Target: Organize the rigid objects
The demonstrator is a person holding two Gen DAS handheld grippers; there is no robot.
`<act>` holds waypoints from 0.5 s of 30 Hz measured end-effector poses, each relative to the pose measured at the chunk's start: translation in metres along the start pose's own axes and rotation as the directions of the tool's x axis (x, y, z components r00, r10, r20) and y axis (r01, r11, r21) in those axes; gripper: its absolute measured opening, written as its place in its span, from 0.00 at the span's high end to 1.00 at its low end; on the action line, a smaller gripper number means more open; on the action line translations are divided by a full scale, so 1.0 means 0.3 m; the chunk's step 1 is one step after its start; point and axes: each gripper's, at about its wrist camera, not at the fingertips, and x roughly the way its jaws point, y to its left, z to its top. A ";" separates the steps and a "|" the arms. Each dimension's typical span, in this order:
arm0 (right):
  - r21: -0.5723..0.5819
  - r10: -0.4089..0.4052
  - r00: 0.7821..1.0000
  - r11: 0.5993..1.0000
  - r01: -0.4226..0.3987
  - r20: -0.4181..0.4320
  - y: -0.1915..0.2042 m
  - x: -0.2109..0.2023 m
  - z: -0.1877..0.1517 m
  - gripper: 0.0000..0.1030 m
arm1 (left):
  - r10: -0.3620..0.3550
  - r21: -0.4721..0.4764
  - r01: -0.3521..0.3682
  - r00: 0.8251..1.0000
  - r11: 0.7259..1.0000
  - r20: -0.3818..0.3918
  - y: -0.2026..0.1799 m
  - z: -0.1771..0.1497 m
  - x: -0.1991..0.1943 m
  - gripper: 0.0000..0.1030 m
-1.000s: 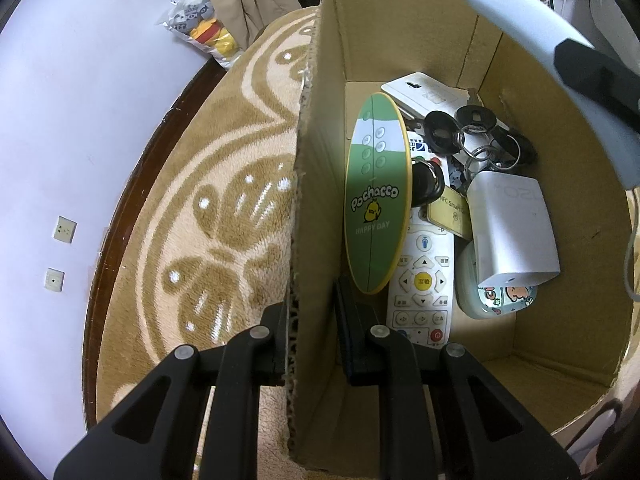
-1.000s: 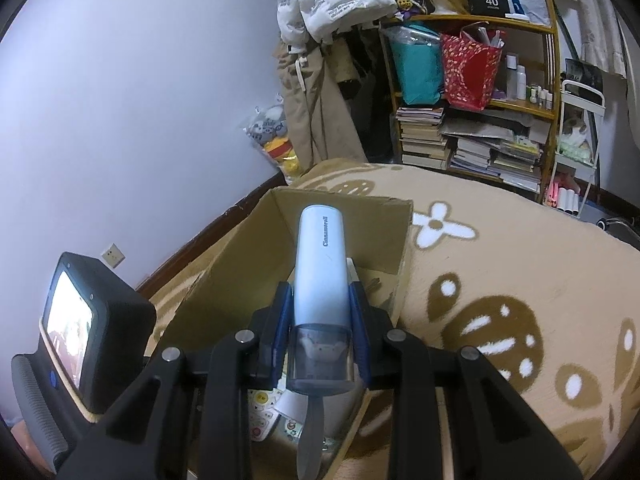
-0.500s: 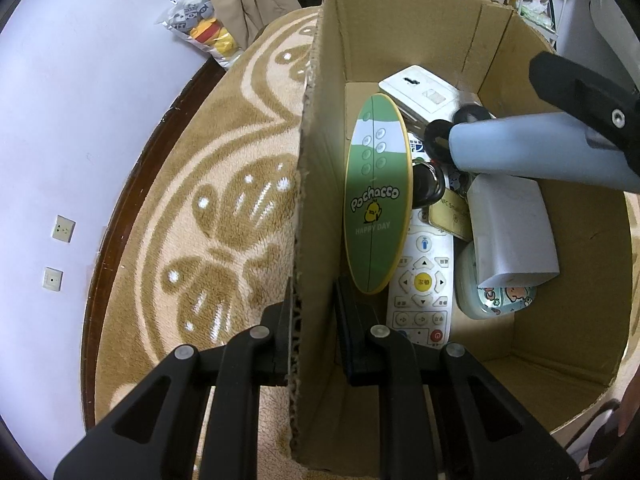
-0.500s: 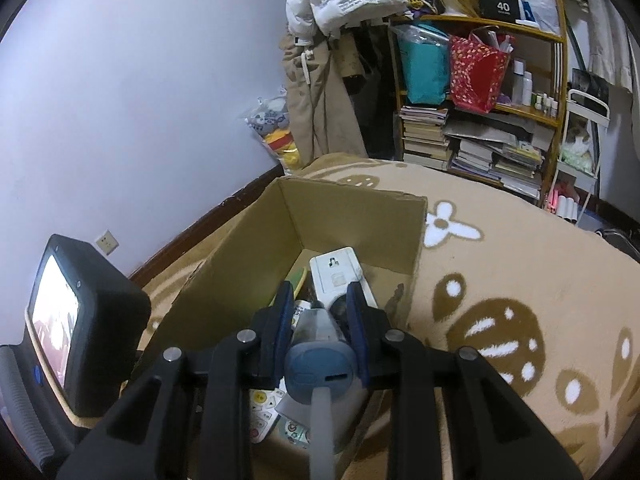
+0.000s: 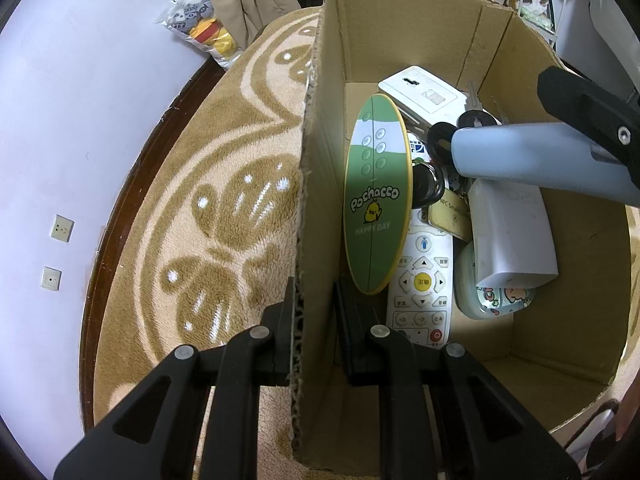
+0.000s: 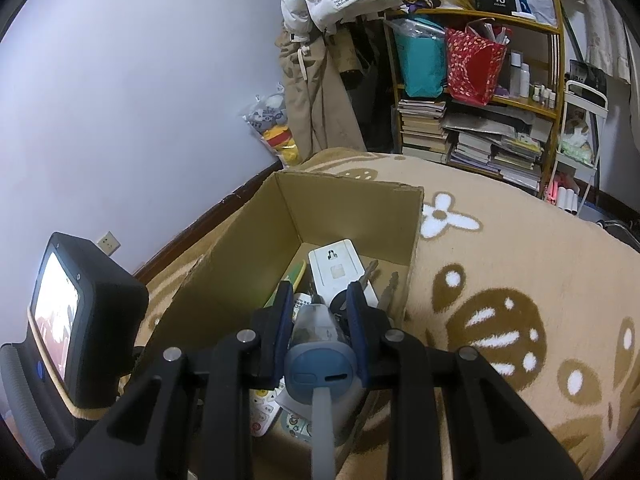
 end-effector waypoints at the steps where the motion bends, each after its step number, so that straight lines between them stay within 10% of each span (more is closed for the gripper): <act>1: 0.001 0.002 1.000 1.000 -0.002 -0.002 -0.003 0.000 -0.002 0.72 | -0.001 -0.001 0.001 1.000 1.000 0.000 0.002 0.000 0.000 0.84; 15: 0.041 -0.006 1.000 0.999 0.006 0.000 -0.039 -0.074 -0.034 0.72 | -0.010 -0.007 0.010 1.000 1.000 0.014 0.008 -0.012 -0.013 0.84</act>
